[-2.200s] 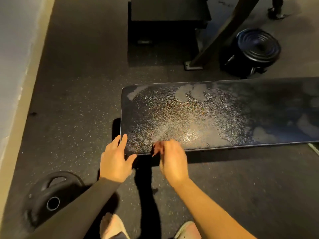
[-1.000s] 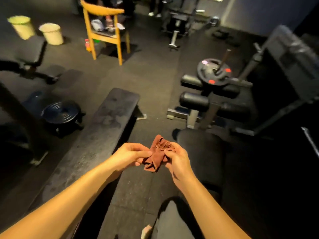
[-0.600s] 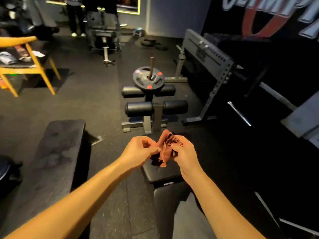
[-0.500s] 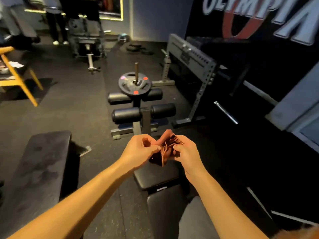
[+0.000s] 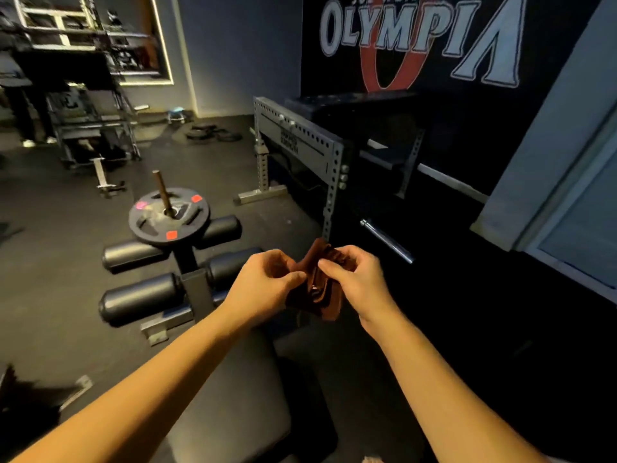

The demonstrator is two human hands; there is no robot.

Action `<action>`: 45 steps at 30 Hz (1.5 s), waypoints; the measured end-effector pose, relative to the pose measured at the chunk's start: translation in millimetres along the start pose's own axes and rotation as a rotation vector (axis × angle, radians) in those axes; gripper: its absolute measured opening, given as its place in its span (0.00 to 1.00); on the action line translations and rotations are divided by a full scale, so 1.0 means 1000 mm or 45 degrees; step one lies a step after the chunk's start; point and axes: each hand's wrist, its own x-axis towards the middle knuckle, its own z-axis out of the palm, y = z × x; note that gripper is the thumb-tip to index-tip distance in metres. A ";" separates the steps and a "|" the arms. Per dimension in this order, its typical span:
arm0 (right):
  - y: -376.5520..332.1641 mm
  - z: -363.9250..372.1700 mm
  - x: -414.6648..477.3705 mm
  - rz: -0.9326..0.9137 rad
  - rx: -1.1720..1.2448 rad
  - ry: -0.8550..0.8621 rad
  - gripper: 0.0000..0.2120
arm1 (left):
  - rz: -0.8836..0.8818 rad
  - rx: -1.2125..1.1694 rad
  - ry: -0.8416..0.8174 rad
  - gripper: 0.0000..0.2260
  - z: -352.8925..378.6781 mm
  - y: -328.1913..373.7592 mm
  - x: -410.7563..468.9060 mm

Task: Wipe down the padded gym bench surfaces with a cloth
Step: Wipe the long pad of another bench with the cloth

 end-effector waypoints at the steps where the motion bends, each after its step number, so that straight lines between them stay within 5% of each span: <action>1: 0.004 -0.019 0.032 -0.017 -0.001 -0.035 0.06 | -0.028 -0.020 0.009 0.05 0.018 0.005 0.029; 8: 0.013 -0.177 0.242 0.011 0.005 -0.199 0.06 | -0.219 -0.198 -0.153 0.09 0.159 0.080 0.219; 12: 0.000 -0.257 0.311 0.020 0.022 -0.225 0.07 | -0.205 -0.172 -0.295 0.06 0.217 0.119 0.293; 17: -0.018 -0.323 0.368 0.044 0.119 -0.224 0.07 | -0.292 -0.522 -0.362 0.10 0.263 0.138 0.356; 23: -0.020 -0.355 0.438 -0.271 -0.255 -0.030 0.09 | -0.058 -0.326 0.053 0.10 0.311 0.166 0.433; 28: -0.005 -0.397 0.532 -0.386 -0.481 -0.081 0.12 | -0.018 -0.428 -0.083 0.22 0.363 0.202 0.530; 33: 0.002 -0.450 0.645 -0.211 -0.392 -0.211 0.12 | -0.113 -0.467 -0.074 0.05 0.415 0.213 0.667; 38: -0.008 -0.490 0.745 -0.156 -0.422 0.002 0.05 | -0.207 -0.485 -0.345 0.08 0.443 0.237 0.769; 45: -0.029 -0.536 0.864 0.015 -0.242 -0.197 0.07 | -0.153 -0.440 -0.366 0.09 0.440 0.245 0.879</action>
